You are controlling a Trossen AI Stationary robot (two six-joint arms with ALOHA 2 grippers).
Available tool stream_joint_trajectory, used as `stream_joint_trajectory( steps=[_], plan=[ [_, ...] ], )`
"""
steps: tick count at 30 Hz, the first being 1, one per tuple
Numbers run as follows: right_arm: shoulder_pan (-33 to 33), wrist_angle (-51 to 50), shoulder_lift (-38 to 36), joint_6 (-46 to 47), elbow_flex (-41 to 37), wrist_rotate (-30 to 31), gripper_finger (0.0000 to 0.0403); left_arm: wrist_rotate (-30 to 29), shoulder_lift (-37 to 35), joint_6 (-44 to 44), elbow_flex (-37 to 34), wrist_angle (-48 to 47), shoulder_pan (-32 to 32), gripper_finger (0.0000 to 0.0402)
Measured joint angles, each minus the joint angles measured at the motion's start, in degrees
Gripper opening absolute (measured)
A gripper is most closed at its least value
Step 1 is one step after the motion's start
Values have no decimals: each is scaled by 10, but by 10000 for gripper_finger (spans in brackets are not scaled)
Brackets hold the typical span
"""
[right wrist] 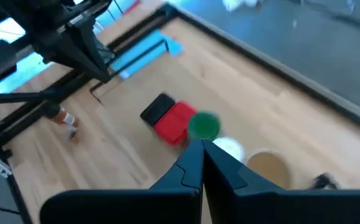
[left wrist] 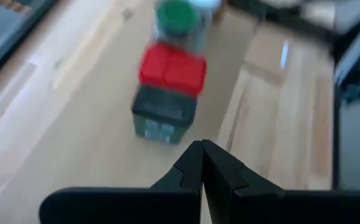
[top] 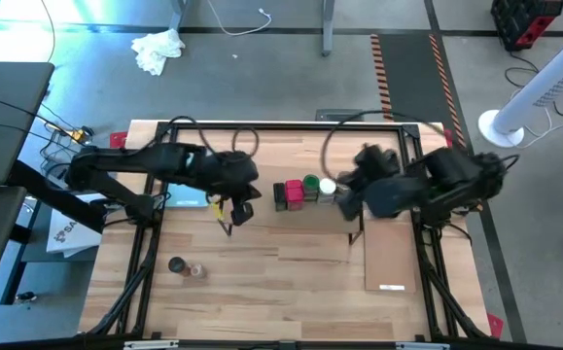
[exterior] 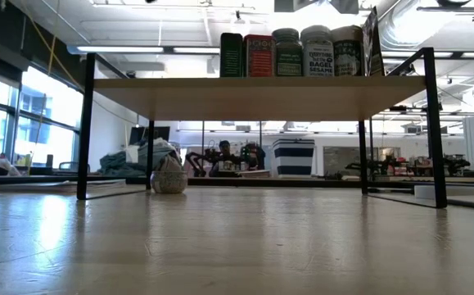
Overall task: Shelf spices
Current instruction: Put the black seasoning bottle on the shelf
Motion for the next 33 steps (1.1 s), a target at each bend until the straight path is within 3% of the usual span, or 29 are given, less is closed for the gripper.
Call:
stream_joint_trajectory(
  steps=[9,19,25,29,33],
  plan=[
    [1,1,-36,-80,0,120,0,-60,-53,-131,0,77,0,0],
    [-12,0,-36,-140,0,139,0,-103,-58,-185,0,109,1,0],
    [-37,1,-36,-148,0,123,0,-118,-58,-162,0,93,1,0],
    [-71,1,-36,-159,0,83,0,-172,-58,-123,0,54,1,0],
    [-111,1,-39,-187,-1,74,0,-174,-67,-31,0,82,2,0]
  ],
)
